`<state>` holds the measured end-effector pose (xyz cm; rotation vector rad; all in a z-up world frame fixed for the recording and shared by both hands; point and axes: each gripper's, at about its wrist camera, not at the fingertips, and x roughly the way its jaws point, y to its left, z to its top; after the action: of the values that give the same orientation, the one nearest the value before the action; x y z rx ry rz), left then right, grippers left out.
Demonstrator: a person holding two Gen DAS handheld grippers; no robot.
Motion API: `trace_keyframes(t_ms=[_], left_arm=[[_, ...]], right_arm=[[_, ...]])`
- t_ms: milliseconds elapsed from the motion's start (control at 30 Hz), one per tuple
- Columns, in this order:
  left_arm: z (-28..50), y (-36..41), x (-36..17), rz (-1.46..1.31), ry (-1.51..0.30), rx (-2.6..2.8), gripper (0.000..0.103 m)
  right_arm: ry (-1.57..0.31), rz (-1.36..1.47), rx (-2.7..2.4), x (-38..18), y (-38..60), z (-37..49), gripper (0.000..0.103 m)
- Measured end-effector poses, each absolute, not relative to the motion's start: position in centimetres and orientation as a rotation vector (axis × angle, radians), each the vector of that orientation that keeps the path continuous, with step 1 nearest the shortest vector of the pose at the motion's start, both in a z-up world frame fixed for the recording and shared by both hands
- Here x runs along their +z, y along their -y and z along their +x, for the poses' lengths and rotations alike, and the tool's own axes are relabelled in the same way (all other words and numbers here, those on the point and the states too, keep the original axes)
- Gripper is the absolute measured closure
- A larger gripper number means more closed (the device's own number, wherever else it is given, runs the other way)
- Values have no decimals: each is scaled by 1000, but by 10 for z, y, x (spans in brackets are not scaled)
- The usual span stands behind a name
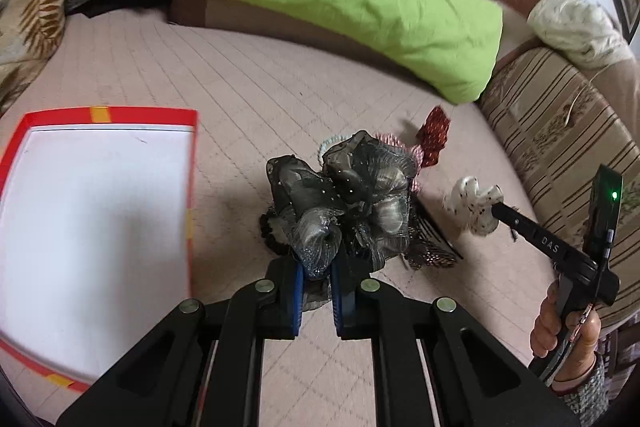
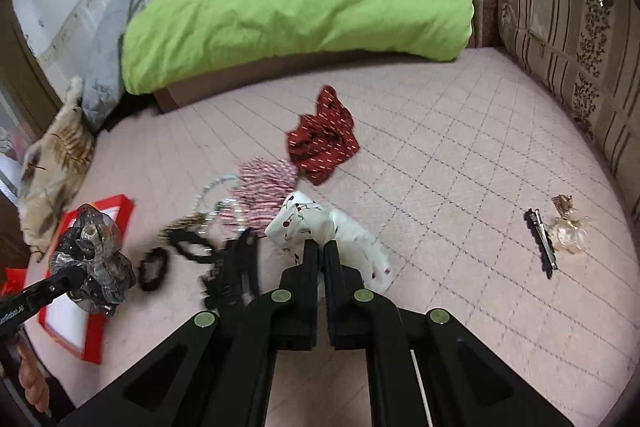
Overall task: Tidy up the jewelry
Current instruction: 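Carry both scrunchies to the red-rimmed tray while the right tool releases the white scrunchie inside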
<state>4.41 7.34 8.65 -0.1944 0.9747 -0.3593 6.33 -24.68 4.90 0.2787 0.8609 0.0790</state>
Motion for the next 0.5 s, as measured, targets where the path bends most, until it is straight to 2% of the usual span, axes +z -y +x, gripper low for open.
trace_keyframes(t_ms=[500], left_arm=[[39,-204,112,-259,-865,-154,92]], right_arm=[[-825,165,277,108,123,44,99]])
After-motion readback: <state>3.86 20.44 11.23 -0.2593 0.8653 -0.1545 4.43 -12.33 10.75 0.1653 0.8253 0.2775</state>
